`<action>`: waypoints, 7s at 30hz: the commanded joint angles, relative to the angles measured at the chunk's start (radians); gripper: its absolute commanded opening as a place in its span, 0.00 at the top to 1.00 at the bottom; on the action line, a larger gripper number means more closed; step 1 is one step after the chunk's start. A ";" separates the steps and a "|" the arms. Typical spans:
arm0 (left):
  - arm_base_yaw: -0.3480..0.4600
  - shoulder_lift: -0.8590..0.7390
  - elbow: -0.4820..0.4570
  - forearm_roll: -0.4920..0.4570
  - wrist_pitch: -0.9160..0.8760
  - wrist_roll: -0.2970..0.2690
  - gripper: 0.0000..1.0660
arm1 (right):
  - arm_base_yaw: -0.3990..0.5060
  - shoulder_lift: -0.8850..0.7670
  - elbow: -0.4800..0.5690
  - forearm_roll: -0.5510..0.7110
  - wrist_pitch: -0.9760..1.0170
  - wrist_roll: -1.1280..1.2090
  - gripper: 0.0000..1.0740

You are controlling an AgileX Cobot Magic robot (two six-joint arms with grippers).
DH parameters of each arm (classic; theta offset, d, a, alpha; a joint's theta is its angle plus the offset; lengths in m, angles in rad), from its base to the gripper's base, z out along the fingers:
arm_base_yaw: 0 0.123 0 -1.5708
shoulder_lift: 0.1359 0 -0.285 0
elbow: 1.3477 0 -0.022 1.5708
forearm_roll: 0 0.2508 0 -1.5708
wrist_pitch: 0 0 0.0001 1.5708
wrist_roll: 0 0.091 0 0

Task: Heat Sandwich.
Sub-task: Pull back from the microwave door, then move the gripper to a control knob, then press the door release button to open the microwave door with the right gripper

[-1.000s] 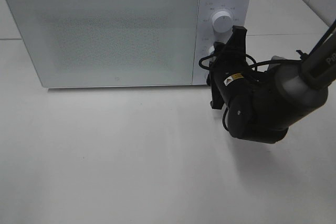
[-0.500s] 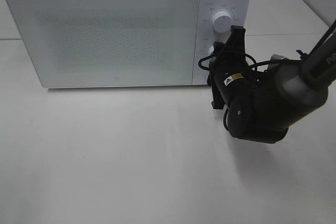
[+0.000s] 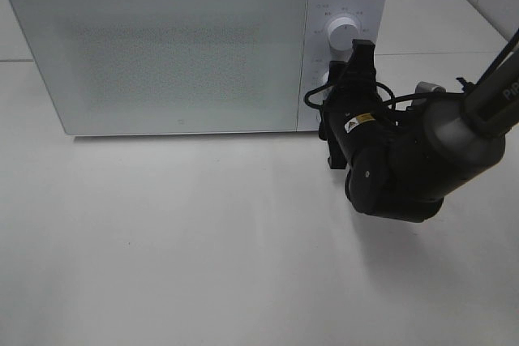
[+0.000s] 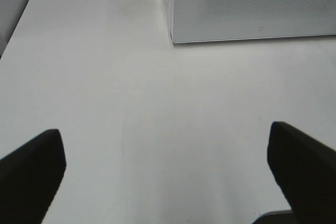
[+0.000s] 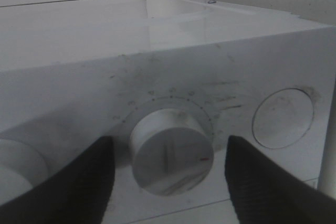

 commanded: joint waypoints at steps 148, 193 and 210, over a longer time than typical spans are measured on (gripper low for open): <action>0.001 -0.021 0.004 -0.003 -0.010 0.002 0.03 | -0.586 -2.115 0.288 -0.528 2.215 -1.474 0.36; 0.001 -0.021 0.004 -0.003 -0.010 0.002 0.03 | -0.586 -1.461 0.351 -0.494 1.299 -1.445 0.34; 0.001 -0.021 0.004 -0.003 -0.010 0.002 0.03 | -0.578 -1.141 0.434 -0.494 0.768 -1.454 0.28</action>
